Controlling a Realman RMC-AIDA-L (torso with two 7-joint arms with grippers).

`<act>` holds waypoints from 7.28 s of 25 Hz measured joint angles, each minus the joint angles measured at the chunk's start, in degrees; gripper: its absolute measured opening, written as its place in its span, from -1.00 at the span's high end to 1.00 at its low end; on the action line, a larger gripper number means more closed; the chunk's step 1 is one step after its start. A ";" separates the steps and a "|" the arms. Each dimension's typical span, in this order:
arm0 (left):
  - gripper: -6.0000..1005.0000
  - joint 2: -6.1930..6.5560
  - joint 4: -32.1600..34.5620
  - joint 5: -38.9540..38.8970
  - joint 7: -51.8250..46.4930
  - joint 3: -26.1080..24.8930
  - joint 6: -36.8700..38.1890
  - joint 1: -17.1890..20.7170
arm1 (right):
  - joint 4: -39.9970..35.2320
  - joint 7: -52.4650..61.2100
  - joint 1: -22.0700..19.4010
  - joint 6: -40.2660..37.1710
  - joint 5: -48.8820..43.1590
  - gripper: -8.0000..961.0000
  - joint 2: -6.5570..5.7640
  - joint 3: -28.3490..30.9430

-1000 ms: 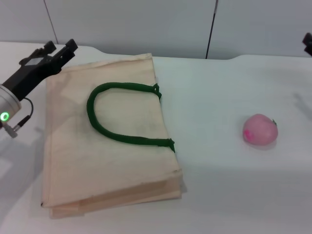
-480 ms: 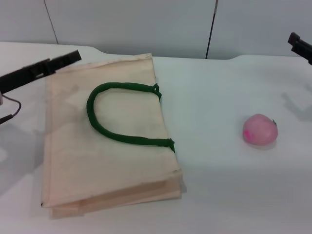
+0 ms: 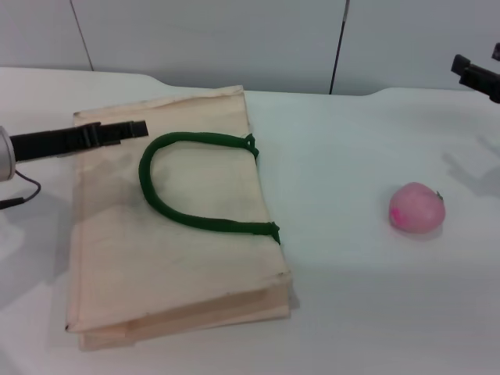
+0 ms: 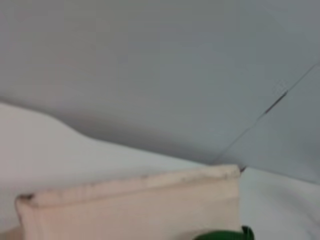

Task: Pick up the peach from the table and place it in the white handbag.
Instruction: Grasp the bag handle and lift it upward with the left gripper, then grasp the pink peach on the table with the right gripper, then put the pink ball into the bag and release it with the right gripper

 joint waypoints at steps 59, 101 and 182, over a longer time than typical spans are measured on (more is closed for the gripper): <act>-0.55 1.38 11.05 24.35 -7.24 0.10 -15.51 -9.57 | -2.54 3.46 0.88 2.27 -2.79 -0.80 0.18 0.00; 0.75 2.08 5.00 4.16 2.88 0.00 11.79 -9.52 | -4.29 13.76 2.27 22.59 -26.75 -0.81 -3.73 0.06; 0.75 2.30 5.07 -4.33 3.66 0.09 23.70 -14.49 | -8.74 16.09 8.86 26.27 -34.61 0.56 0.47 -5.03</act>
